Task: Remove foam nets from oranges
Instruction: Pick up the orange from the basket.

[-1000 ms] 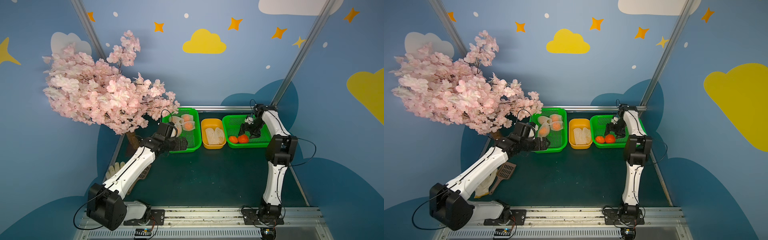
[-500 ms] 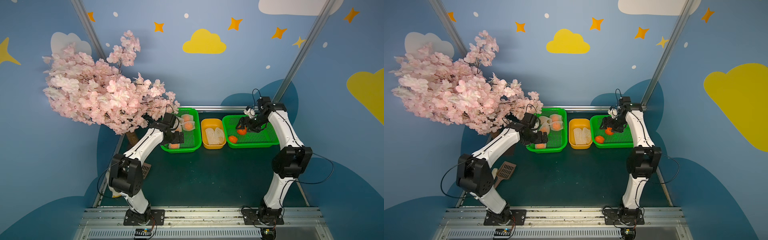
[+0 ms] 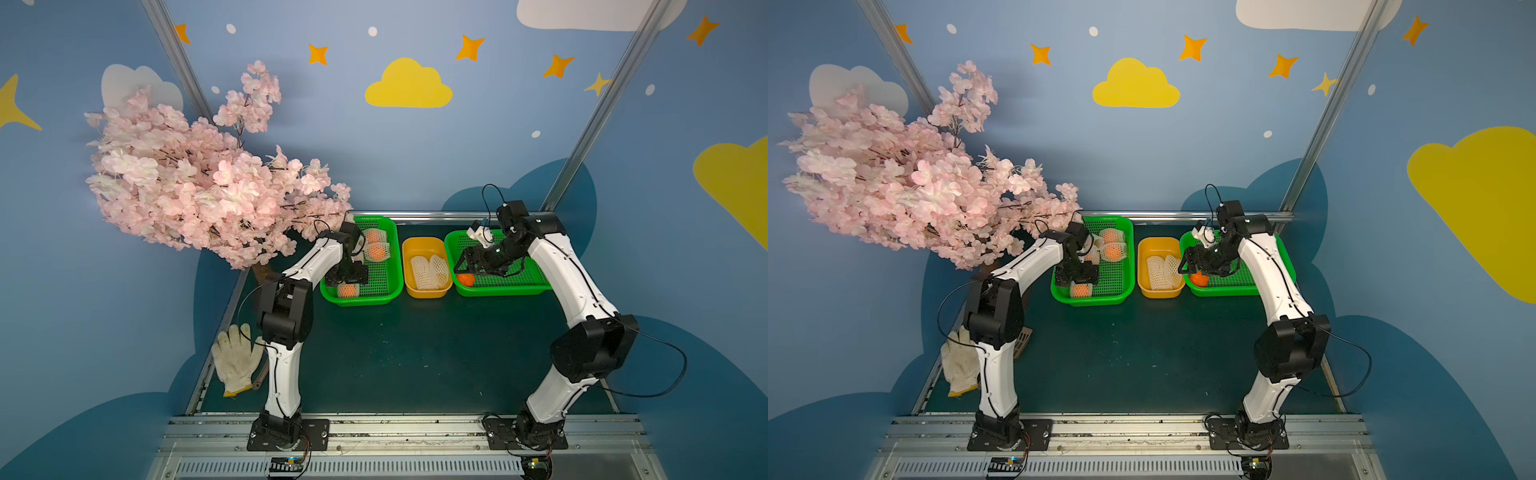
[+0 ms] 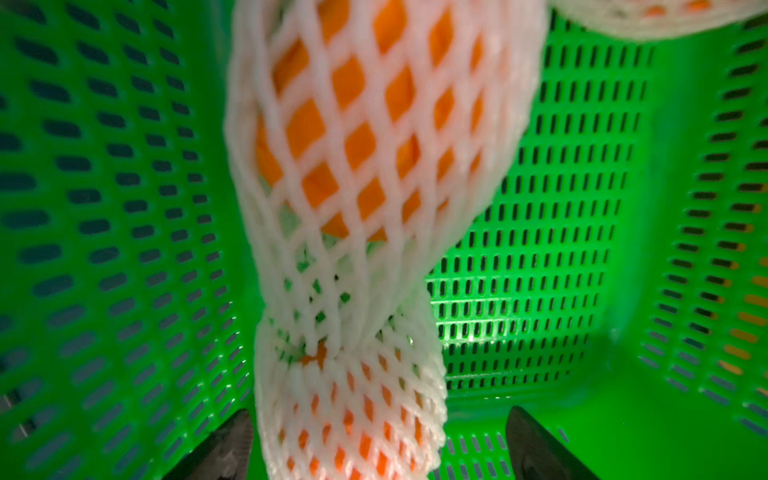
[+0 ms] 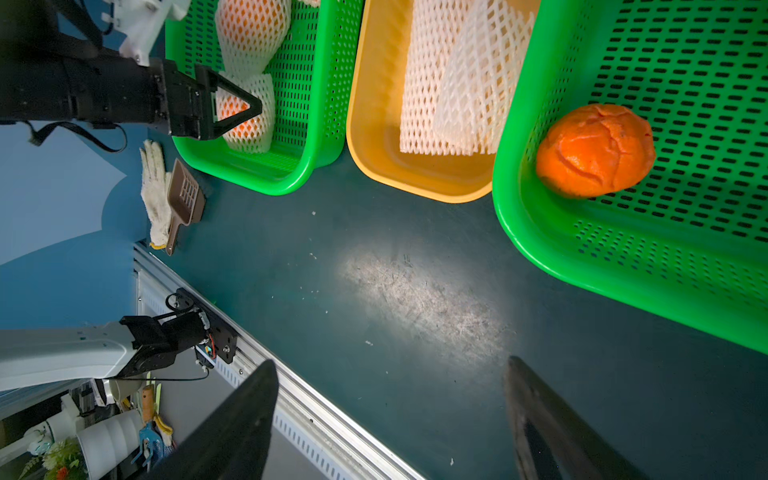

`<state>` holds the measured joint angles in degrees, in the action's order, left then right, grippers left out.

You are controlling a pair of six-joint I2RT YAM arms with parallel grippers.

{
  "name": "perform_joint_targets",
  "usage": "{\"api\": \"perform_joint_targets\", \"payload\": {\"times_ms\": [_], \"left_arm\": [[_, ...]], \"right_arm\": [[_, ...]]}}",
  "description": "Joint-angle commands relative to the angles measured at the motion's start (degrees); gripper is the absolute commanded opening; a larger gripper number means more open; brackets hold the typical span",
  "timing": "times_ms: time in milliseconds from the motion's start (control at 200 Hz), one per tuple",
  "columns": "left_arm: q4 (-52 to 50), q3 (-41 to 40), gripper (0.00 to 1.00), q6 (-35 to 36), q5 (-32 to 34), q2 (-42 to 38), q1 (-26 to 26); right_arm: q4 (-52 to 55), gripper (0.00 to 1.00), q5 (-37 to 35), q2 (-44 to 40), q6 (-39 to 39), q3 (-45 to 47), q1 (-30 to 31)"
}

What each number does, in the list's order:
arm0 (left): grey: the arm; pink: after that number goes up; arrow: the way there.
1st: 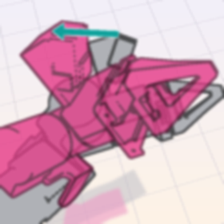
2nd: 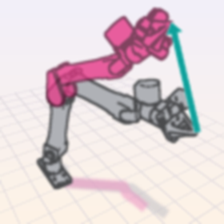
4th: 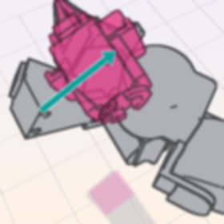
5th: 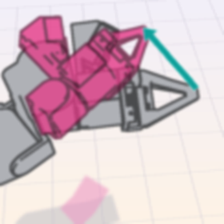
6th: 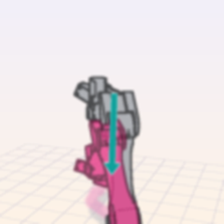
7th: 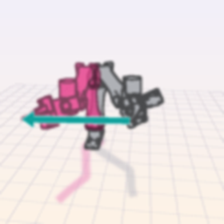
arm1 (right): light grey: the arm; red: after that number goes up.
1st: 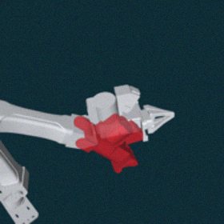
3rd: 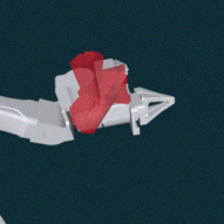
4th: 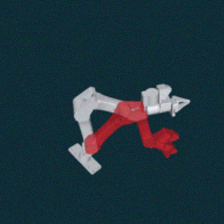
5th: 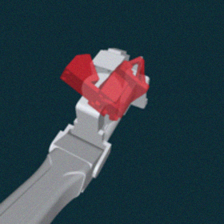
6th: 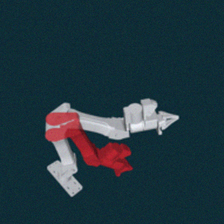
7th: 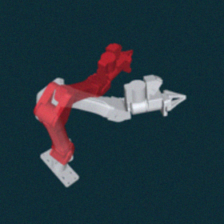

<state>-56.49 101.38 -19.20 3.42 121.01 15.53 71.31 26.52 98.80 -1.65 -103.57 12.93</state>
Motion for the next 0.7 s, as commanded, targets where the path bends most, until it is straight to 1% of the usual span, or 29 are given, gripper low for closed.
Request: {"api": "perform_joint_targets", "payload": {"times_ms": [0,210,616,696], "left_arm": [[-2.5,1.3,0.93,1.0,-0.3,1.0,-0.3],[-2.6,0.0,0.88,1.1,-1.5,2.0,-0.2],[-0.4,-2.8,0.71,1.7,-3.0,2.3,-0.3],[-0.3,-2.8,0.66,2.1,-3.2,2.2,-0.3]], "right_arm": [[-0.1,0.84,1.1,-2.6,-0.7,1.6,0.5],[0.1,0.84,0.6,-3.2,-1.0,2.5,0.6],[0.1,0.84,1.3,-3.2,-0.8,2.8,0.7],[0.0,0.84,1.3,-3.4,-0.7,3.4,0.7]]}}
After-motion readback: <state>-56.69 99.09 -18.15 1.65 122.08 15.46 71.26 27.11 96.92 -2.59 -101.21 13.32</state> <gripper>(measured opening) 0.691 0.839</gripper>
